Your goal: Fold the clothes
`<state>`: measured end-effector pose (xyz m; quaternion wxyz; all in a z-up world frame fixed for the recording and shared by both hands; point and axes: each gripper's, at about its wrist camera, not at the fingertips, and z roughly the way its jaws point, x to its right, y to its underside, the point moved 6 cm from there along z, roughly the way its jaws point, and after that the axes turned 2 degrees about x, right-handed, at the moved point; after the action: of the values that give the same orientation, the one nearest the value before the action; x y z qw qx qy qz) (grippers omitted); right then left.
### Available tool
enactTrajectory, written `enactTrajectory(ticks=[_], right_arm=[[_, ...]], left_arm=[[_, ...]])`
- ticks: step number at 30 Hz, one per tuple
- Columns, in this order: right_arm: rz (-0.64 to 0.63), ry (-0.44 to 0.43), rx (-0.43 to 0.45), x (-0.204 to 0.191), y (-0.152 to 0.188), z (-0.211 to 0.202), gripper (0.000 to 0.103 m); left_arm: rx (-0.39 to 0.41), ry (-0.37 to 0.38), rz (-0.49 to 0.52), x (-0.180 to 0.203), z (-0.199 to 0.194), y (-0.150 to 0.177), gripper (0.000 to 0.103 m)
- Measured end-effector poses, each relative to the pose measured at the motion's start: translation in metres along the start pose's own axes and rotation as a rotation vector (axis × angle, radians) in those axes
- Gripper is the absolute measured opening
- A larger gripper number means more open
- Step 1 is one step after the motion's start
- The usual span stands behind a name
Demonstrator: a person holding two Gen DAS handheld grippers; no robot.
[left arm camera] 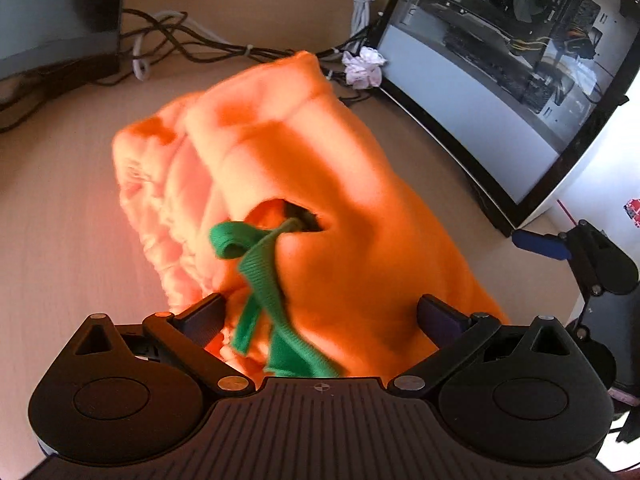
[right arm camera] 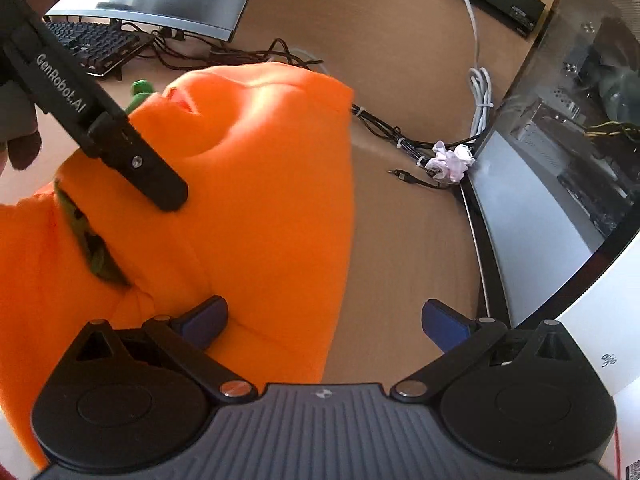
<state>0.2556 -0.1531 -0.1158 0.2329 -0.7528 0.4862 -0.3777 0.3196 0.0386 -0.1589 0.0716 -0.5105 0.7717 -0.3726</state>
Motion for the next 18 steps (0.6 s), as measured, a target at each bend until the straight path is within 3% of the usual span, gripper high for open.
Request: enactTrajectory(ticks=[7, 11, 13, 15, 18], right_arm=[[0.175, -0.194, 0.096, 0.032, -0.027, -0.06, 0.103], [0.068, -0.47, 0.022, 0.018, -0.019, -0.091, 0.103], [0.054, -0.557, -0.045, 0.004, -0.008, -0.085, 0.102], [0.002, -0.617, -0.094, -0.018, 0.005, -0.077, 0.098], [-0.181, -0.607, -0.074, -0.049, 0.017, -0.076, 0.097]], left_arm=[[0.106, -0.131, 0.107, -0.021, -0.071, 0.013, 0.103], [0.186, -0.251, 0.096, -0.024, -0.079, 0.011, 0.103], [0.223, -0.282, 0.105, -0.016, -0.077, 0.012, 0.103], [0.222, -0.261, 0.164, -0.003, -0.078, 0.016, 0.103], [0.21, -0.21, 0.29, 0.021, -0.082, 0.023, 0.103]])
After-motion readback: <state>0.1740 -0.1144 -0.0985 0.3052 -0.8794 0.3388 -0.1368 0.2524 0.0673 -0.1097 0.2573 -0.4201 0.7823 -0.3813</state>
